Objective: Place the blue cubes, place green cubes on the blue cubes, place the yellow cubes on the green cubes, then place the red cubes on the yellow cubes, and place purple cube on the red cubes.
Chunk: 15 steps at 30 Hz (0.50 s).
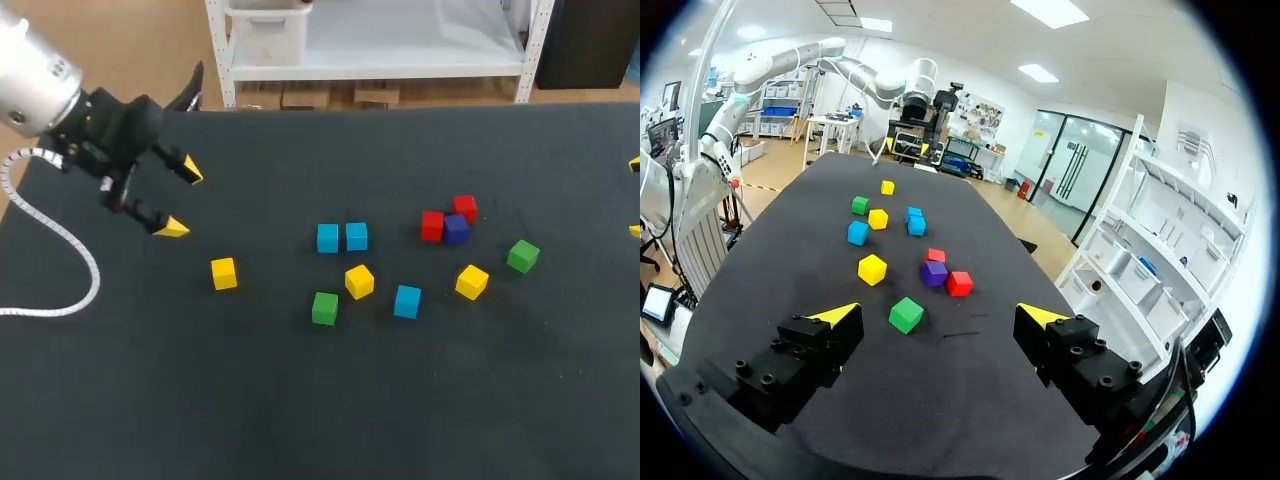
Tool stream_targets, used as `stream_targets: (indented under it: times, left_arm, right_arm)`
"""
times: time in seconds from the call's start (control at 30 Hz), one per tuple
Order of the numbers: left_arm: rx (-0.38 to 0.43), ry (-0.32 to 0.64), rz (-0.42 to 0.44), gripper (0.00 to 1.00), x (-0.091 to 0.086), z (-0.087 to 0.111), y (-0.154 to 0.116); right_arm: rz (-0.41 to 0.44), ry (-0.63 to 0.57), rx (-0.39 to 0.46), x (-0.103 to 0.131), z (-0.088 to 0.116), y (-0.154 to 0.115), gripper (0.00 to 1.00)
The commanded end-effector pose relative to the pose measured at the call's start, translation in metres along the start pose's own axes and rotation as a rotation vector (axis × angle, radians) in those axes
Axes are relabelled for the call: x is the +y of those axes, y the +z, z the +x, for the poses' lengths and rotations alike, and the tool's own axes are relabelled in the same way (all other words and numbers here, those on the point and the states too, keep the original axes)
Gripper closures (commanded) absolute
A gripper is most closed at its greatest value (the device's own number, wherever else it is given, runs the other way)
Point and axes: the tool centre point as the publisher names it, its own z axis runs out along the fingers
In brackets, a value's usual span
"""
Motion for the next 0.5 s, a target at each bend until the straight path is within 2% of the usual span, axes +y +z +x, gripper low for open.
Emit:
stream_targets:
  times: [0.03,0.13,0.23,0.37,0.5]
  left_arm:
    - [-0.008,0.002,0.0,0.0,-0.002,0.002,-0.005]
    - [-0.008,0.002,0.0,0.0,-0.002,0.002,-0.005]
    - [-0.008,0.002,0.0,0.0,-0.002,0.002,-0.005]
    - [-0.008,0.002,0.0,0.0,-0.002,0.002,-0.005]
    - [-0.008,0.002,0.0,0.0,-0.002,0.002,-0.005]
  right_arm:
    - [0.002,-0.001,0.0,0.001,0.0,0.0,0.0]
    - [0.002,-0.001,0.0,0.001,0.0,0.0,0.0]
    - [-0.224,-0.135,-0.003,0.002,-0.02,0.015,0.0]
    - [-0.473,-0.318,-0.095,0.015,-0.056,0.037,0.0]
    - [-0.765,-0.508,-0.067,0.035,-0.086,0.064,0.0]
